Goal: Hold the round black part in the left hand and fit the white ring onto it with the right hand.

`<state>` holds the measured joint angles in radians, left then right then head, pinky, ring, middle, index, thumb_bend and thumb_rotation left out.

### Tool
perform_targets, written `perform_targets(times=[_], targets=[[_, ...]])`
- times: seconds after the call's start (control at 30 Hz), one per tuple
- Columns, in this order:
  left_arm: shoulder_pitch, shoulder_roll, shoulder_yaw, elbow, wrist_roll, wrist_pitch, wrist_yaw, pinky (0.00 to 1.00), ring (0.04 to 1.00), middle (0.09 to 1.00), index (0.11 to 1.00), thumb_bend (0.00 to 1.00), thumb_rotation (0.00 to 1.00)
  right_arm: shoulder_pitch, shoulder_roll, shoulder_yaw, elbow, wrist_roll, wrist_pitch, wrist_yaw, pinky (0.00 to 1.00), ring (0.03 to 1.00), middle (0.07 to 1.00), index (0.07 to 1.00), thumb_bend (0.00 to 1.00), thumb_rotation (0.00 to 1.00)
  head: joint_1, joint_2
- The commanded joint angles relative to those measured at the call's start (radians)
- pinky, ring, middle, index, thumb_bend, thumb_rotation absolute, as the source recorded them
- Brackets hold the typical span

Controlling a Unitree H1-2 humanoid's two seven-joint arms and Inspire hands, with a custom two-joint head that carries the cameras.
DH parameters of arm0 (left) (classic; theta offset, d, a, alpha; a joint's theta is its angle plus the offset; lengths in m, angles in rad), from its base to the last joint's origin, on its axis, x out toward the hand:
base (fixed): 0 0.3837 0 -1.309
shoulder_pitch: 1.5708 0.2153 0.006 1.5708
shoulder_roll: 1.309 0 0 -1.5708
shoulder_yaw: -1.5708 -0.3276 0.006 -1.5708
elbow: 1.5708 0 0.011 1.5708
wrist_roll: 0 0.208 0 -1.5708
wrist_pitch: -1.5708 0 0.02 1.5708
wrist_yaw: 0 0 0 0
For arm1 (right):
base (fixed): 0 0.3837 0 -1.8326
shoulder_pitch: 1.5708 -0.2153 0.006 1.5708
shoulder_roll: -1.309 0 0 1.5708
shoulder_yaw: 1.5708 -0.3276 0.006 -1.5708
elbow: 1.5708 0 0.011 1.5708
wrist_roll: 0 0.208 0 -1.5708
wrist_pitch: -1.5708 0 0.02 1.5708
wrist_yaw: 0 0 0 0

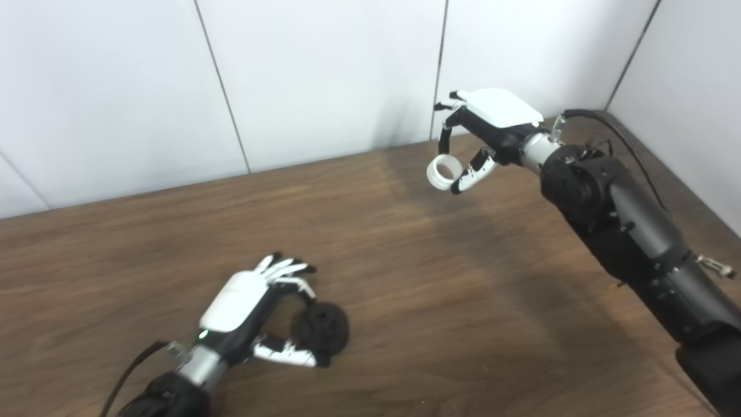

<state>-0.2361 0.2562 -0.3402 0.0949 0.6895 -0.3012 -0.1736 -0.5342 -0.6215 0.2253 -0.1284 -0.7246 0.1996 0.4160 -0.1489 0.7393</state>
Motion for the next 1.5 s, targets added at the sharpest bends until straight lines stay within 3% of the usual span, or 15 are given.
perform_targets(times=[0.0,0.23,0.6,0.87,1.47], targets=[[-0.029,-0.012,-0.016,0.016,0.016,0.021,-0.002,1.00,0.909,0.854,0.478,0.52,0.05,-0.030,0.008,-0.001,-0.057,0.013,-0.029,-0.002,0.87,0.980,0.920,0.483,0.51,0.14,0.019,0.008],[-0.046,-0.035,-0.045,0.038,0.025,0.032,0.024,1.00,0.893,0.851,0.478,0.52,0.05,-0.006,0.059,0.020,-0.129,0.052,-0.078,0.022,0.86,0.986,0.930,0.482,0.51,0.14,0.074,0.034],[-0.068,-0.063,-0.100,0.000,0.039,0.101,0.002,1.00,0.900,0.855,0.478,0.52,0.05,0.006,0.098,0.047,-0.230,0.087,-0.113,0.083,0.89,0.996,0.928,0.480,0.51,0.14,0.111,0.064],[-0.070,-0.075,-0.117,-0.001,0.033,0.105,0.014,1.00,0.901,0.850,0.478,0.52,0.05,0.006,0.128,0.074,-0.279,0.099,-0.145,0.130,0.86,1.000,0.933,0.480,0.51,0.14,0.106,0.071],[-0.055,-0.070,-0.127,-0.019,0.028,0.102,0.022,1.00,0.895,0.851,0.478,0.52,0.05,-0.008,0.144,0.117,-0.319,0.088,-0.158,0.248,0.93,1.000,0.947,0.481,0.51,0.13,0.075,0.080]])
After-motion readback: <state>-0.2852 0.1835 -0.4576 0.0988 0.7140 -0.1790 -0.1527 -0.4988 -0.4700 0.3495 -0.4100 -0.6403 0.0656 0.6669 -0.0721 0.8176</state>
